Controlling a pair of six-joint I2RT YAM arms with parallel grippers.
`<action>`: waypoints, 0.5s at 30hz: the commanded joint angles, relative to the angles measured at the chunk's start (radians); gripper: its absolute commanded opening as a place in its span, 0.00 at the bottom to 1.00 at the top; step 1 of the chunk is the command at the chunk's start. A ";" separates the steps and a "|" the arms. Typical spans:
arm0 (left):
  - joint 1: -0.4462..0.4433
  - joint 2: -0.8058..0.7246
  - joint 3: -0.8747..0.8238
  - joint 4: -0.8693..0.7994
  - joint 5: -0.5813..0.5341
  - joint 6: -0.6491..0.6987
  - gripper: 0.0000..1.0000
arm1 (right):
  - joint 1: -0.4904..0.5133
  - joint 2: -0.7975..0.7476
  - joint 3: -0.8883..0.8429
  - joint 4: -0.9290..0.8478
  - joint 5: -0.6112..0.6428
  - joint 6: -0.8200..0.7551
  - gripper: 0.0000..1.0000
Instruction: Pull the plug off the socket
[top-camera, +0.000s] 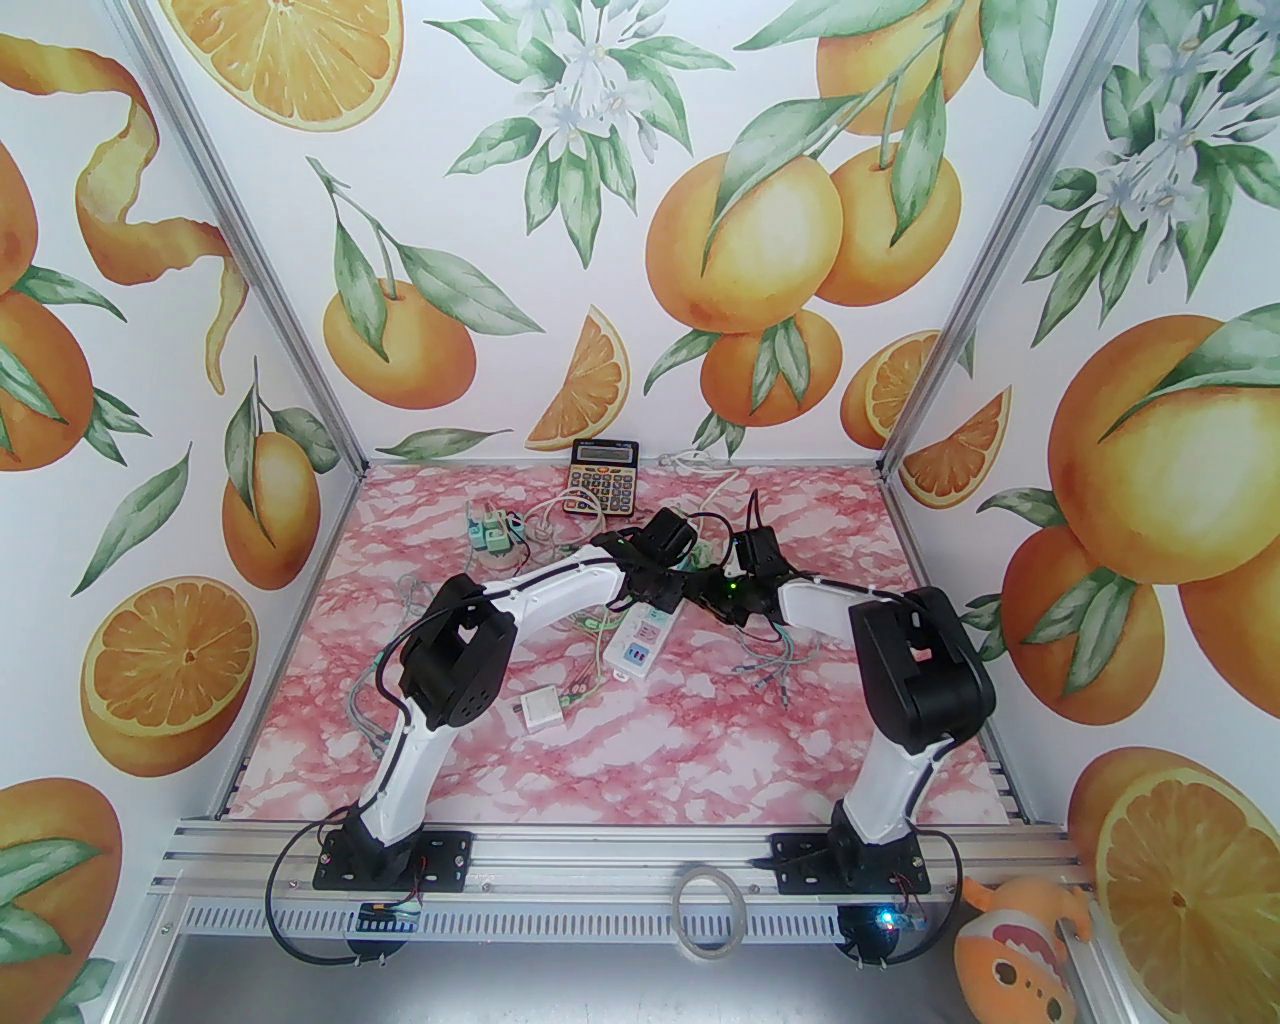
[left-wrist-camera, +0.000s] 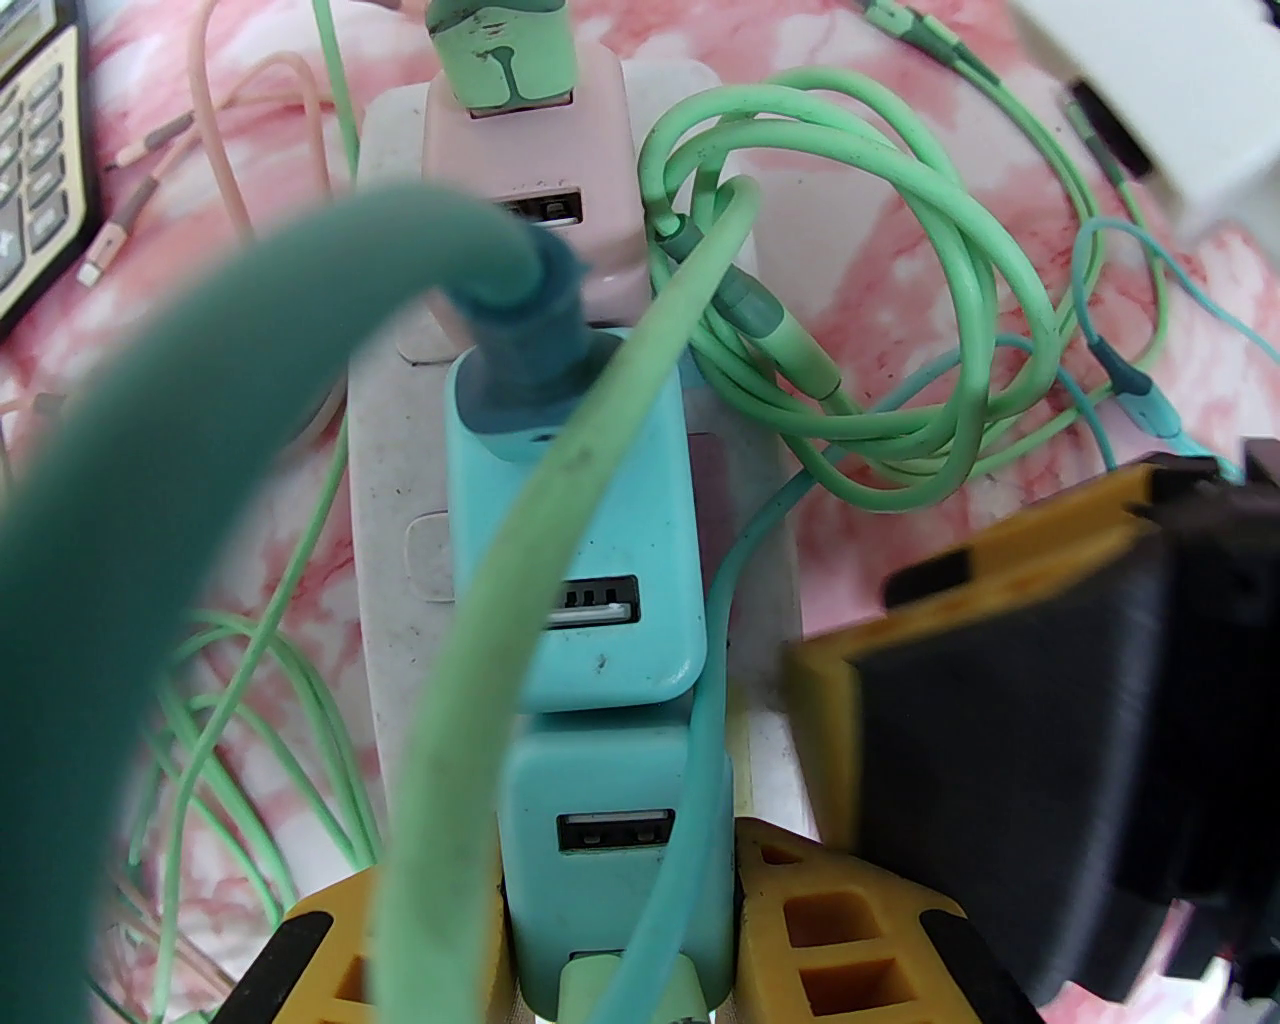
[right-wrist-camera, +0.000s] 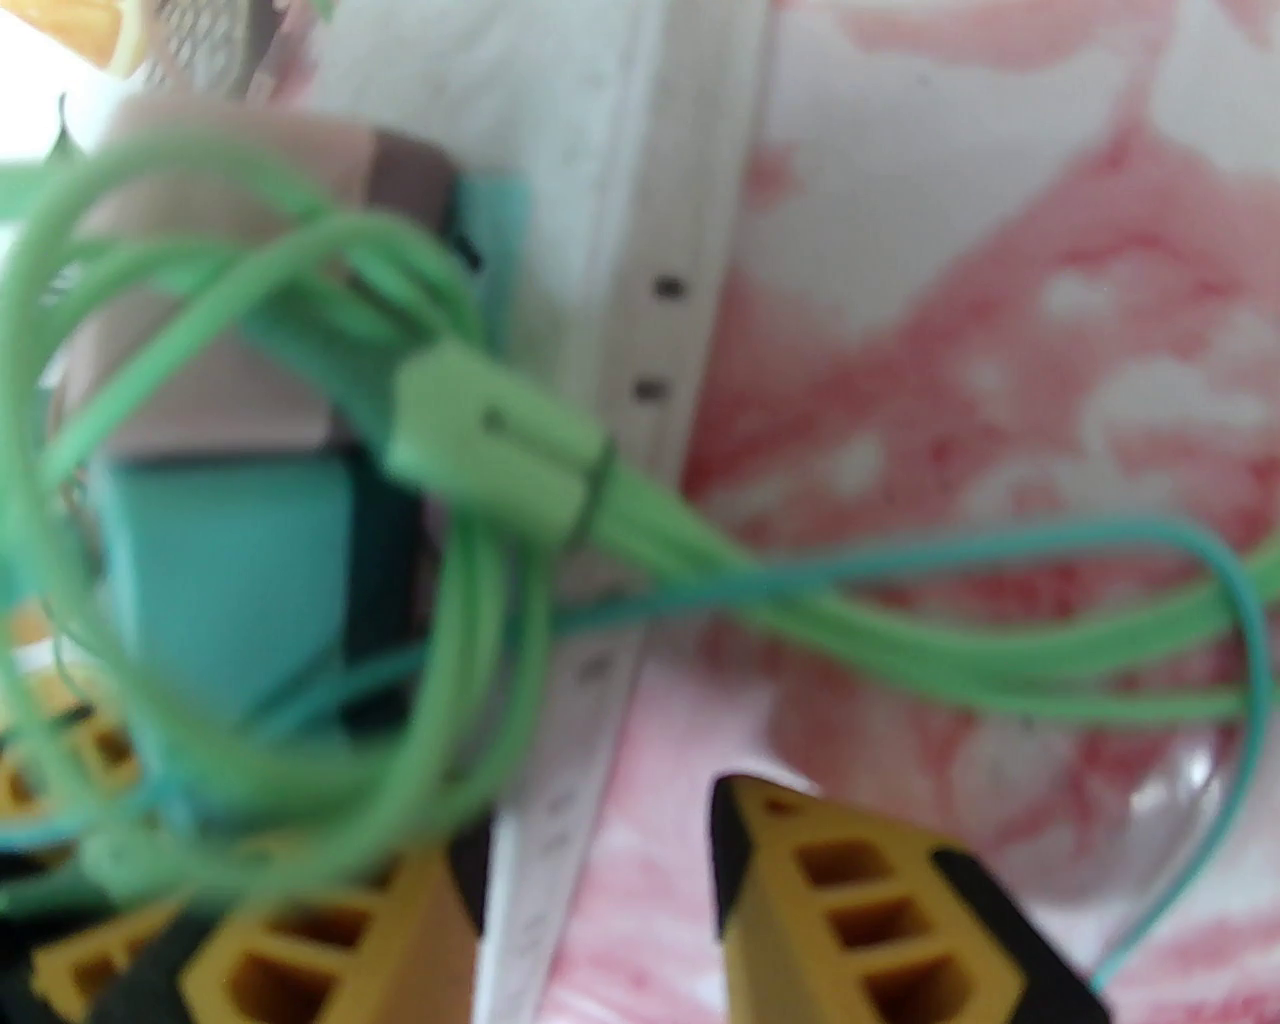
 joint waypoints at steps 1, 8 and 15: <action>-0.006 0.004 0.034 -0.005 0.046 -0.008 0.24 | -0.016 0.042 0.038 0.052 -0.034 0.028 0.43; -0.007 -0.006 0.038 -0.015 0.047 -0.009 0.24 | -0.024 0.085 0.038 0.028 -0.026 0.018 0.37; -0.002 -0.018 0.089 -0.058 0.057 -0.013 0.23 | -0.023 0.094 0.018 -0.036 0.040 -0.020 0.35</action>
